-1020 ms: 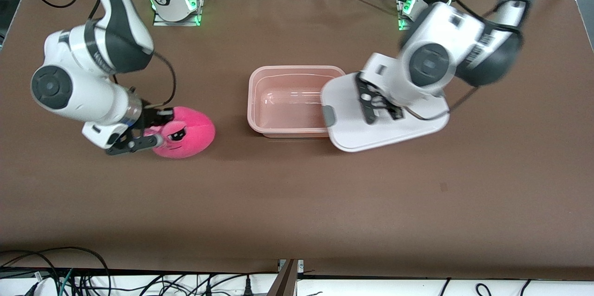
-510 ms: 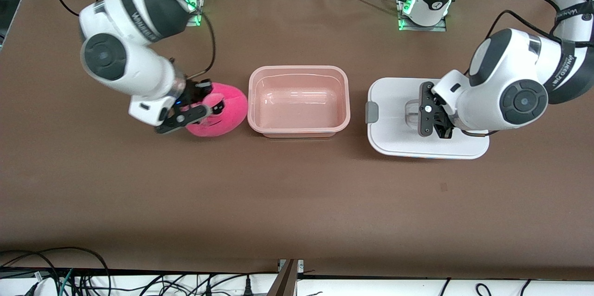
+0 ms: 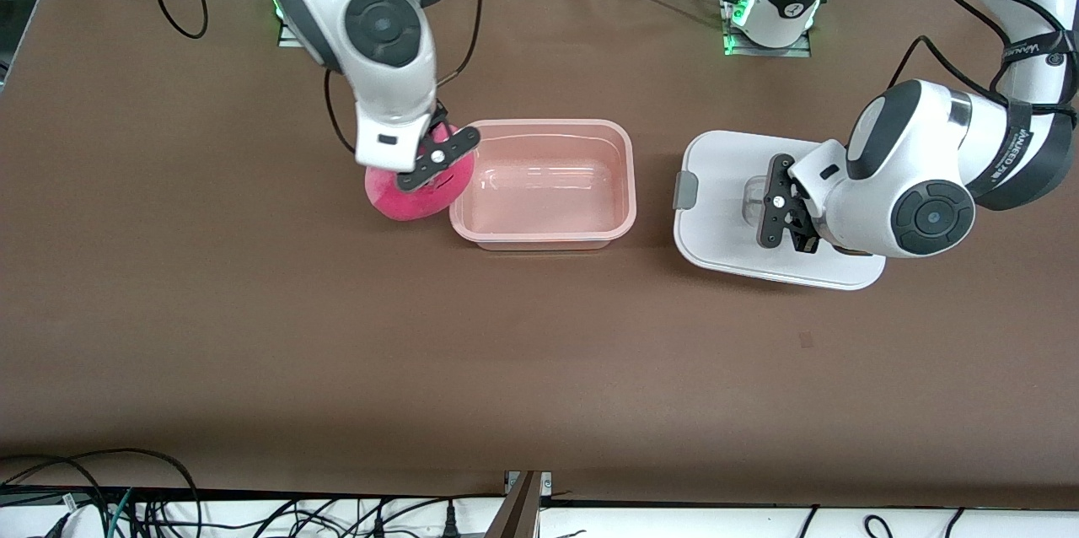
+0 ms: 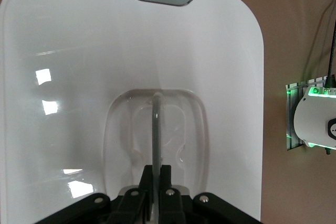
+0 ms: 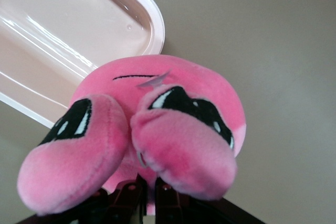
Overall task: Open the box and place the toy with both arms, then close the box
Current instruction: 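Carry the pink toy into the pink box with the right gripper, then open the right gripper and withdraw it from the box, then lower the white lid onto the box with the left gripper and press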
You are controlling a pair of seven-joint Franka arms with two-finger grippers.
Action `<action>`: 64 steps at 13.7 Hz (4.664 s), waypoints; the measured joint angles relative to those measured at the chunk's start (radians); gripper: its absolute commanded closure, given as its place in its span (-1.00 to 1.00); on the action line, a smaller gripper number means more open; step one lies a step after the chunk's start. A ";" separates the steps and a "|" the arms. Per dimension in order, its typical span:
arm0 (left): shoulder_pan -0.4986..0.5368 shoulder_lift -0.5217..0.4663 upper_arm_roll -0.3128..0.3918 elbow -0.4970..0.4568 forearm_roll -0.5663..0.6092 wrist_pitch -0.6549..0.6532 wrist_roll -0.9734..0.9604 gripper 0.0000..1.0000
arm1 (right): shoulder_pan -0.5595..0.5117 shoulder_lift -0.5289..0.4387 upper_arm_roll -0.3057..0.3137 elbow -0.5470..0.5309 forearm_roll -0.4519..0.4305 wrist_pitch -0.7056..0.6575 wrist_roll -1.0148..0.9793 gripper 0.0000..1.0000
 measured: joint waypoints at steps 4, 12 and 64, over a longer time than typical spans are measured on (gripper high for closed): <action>-0.002 0.000 -0.004 0.002 0.000 0.000 0.000 1.00 | 0.069 0.032 0.000 0.001 -0.042 0.014 0.000 0.34; -0.004 0.000 -0.005 0.002 0.000 -0.002 0.000 1.00 | 0.211 0.112 -0.001 0.129 -0.066 0.097 0.190 -1.00; -0.560 0.174 0.009 0.089 -0.044 0.317 -0.613 1.00 | -0.386 -0.203 -0.442 -0.060 0.214 -0.008 -0.010 -1.00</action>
